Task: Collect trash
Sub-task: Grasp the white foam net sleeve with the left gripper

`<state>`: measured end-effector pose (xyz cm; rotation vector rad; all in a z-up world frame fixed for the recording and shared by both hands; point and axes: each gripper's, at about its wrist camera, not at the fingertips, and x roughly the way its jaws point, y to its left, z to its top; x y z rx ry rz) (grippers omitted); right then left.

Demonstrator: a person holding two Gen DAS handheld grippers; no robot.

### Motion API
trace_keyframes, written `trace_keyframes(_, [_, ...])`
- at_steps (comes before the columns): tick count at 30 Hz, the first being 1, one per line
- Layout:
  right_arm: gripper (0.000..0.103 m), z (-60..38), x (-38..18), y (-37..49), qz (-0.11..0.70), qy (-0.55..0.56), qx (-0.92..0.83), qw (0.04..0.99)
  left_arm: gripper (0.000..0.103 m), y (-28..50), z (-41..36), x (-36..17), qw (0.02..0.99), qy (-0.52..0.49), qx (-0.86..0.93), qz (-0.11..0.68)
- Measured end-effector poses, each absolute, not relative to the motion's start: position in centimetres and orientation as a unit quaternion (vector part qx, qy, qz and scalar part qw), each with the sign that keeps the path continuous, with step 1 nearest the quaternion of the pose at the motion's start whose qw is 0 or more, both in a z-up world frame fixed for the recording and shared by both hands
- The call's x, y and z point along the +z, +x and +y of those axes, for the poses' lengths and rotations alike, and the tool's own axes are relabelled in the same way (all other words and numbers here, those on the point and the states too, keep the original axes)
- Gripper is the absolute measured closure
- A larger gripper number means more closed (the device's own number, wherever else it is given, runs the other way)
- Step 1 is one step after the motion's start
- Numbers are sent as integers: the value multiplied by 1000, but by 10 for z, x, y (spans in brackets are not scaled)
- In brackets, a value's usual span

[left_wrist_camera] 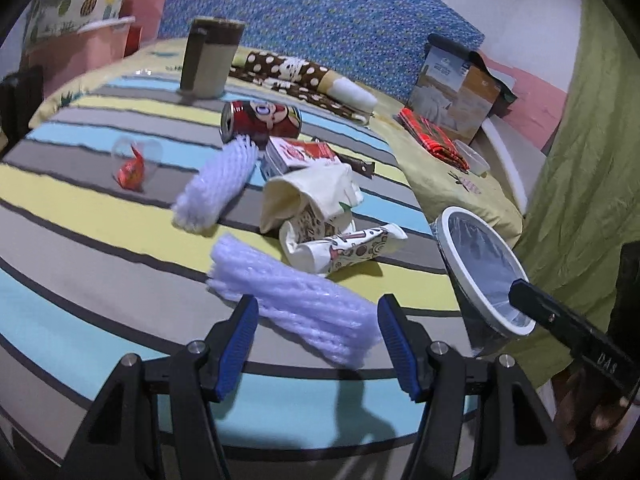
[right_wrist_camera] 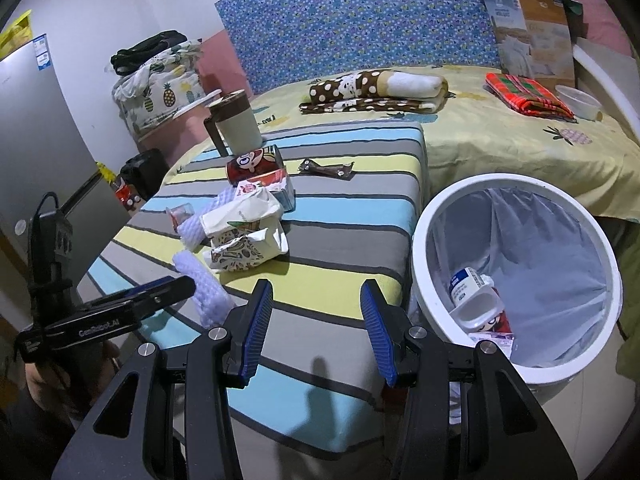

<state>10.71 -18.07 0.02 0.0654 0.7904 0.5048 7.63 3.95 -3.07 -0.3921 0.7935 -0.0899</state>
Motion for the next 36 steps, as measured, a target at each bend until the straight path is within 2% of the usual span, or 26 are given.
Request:
trace_keyframes(5, [55, -179, -2, 110, 384, 32, 241, 891, 39, 91, 32, -38, 894, -208, -25, 397])
trace_keyframes(11, [55, -172, -3, 116, 389, 31, 242, 888, 41, 102, 18, -43, 898, -166, 4, 407])
trace_keyframes(13, [55, -169, -4, 117, 390, 31, 245, 887, 56, 101, 16, -42, 902, -143, 16, 408])
trace_keyframes(16, [55, -161, -3, 120, 392, 33, 254, 884, 69, 96, 24, -41, 902, -148, 8, 406])
trace_keyframes(21, [55, -142, -5, 126, 397, 30, 272, 876, 79, 87, 38, -34, 907, -142, 8, 397])
trace_keyframes(36, [55, -101, -30, 159, 473, 74, 280, 832, 81, 76, 70, -27, 915, -148, 11, 375])
